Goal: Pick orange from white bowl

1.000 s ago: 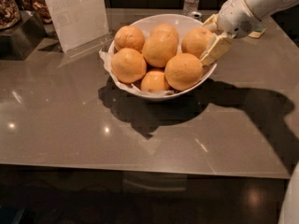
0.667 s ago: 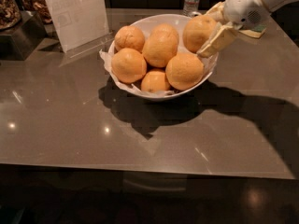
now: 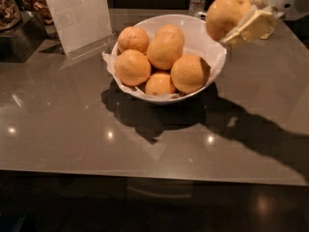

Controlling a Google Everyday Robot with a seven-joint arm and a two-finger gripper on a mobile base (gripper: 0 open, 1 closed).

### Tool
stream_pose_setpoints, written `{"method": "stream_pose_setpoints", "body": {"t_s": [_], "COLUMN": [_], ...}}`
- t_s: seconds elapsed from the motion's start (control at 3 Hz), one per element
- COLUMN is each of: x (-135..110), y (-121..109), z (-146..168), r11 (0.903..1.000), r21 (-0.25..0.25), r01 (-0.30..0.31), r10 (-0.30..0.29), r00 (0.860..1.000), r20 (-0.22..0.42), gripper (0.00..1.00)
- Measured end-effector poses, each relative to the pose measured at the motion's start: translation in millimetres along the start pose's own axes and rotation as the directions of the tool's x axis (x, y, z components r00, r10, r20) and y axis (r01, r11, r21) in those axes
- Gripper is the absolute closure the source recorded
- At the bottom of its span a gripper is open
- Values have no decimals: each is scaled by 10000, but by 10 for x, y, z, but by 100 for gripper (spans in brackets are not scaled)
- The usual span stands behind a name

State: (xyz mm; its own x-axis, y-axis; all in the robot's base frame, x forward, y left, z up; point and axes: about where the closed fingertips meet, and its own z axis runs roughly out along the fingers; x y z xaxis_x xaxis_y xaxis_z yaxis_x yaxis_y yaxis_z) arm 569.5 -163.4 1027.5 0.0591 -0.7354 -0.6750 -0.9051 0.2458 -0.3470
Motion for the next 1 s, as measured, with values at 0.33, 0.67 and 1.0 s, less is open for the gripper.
{"method": "stream_pose_setpoints", "body": {"t_s": [0.33,0.67,1.0], "x": [-16,35,60], "y": [252,462,538], "z": [-206,-63,219], "r11": [9975,9946,9885], "r21": [496,-2,-857], "r01": [-506,-1037,-1246], "r10": [493,1031,1386], "r00": [9984,9886,9731], "r20": [279,1096,1842], "gripper": [100,100,100]}}
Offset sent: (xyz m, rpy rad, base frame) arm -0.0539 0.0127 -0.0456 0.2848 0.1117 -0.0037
